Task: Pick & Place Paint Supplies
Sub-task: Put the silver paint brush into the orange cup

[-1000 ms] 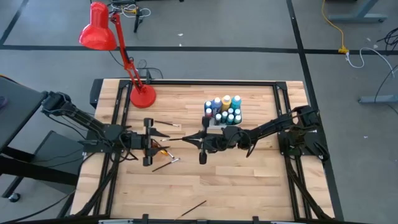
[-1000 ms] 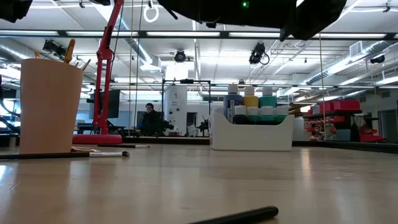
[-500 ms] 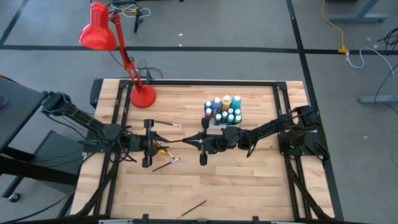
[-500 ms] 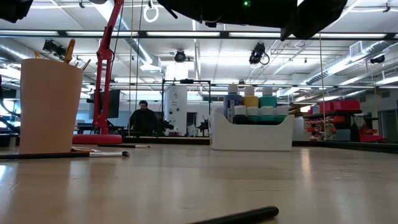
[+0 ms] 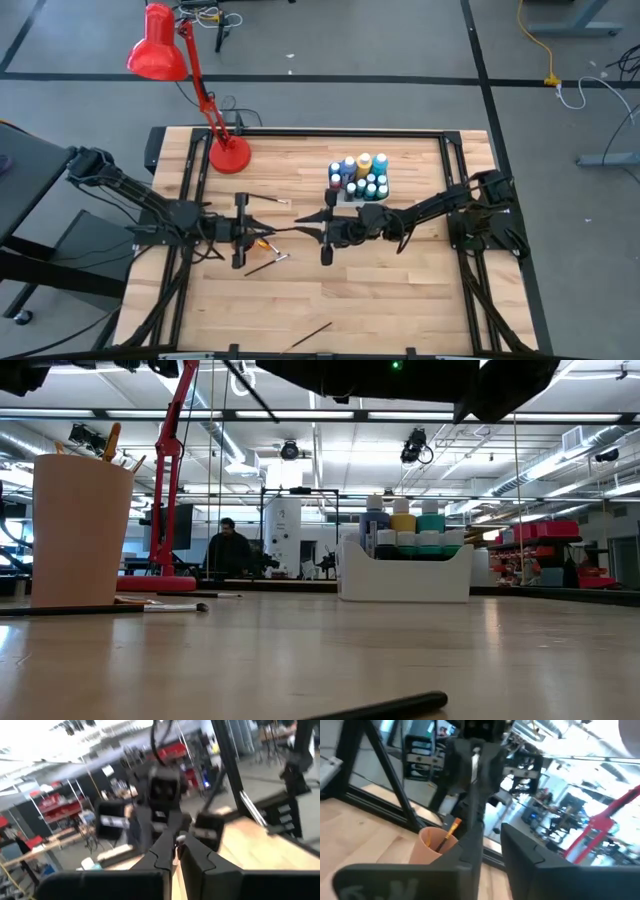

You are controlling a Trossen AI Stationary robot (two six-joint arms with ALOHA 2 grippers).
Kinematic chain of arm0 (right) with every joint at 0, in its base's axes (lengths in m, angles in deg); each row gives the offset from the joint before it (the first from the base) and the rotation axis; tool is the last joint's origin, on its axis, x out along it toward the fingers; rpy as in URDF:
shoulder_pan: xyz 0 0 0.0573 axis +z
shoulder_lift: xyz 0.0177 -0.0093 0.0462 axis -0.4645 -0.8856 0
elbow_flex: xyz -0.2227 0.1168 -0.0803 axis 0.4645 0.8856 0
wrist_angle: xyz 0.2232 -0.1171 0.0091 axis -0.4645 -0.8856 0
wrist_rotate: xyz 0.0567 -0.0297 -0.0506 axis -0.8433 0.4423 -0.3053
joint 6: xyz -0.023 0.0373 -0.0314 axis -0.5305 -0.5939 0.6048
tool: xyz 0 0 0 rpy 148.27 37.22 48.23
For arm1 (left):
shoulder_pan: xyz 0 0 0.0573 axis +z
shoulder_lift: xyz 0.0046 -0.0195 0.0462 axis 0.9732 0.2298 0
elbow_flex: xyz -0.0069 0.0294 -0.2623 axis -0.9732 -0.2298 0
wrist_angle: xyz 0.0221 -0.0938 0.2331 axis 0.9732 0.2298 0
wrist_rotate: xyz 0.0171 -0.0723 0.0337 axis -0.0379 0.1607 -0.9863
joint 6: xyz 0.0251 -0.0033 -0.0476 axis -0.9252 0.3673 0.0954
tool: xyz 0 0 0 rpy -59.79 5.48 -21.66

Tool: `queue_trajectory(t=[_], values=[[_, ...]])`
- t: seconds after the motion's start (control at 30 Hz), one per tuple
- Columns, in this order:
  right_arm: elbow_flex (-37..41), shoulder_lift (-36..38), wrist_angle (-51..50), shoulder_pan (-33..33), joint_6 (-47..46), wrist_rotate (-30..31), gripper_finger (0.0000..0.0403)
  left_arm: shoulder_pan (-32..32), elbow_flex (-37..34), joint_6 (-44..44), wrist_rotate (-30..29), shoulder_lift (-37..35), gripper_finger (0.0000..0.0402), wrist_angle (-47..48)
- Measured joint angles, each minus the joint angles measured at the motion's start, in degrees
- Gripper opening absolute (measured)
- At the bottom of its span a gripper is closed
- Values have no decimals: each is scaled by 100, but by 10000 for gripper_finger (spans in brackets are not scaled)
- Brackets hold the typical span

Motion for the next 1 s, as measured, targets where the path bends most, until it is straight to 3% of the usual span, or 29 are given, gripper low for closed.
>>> queue_trajectory(t=[0.17, 0.27, 0.67, 0.77, 1.0], values=[[0, 95, 40, 261, -28, 706, 110, -1, 7, 251, -495, 0, 18, 415], [0, 97, -63, 418, -229, 762, 127, 1, 234, 592, -746, 2, 18, 609], [0, 95, -1364, 799, -864, -194, 139, -169, 2962, 2727, -1381, 173, 18, 5408], [0, 95, -1662, 841, -1148, -455, 139, -442, 3321, 3387, -1369, 166, 18, 6031], [0, 95, -1853, 945, -1511, -581, 139, -1452, 3357, 4065, -1487, 177, 18, 6770]])
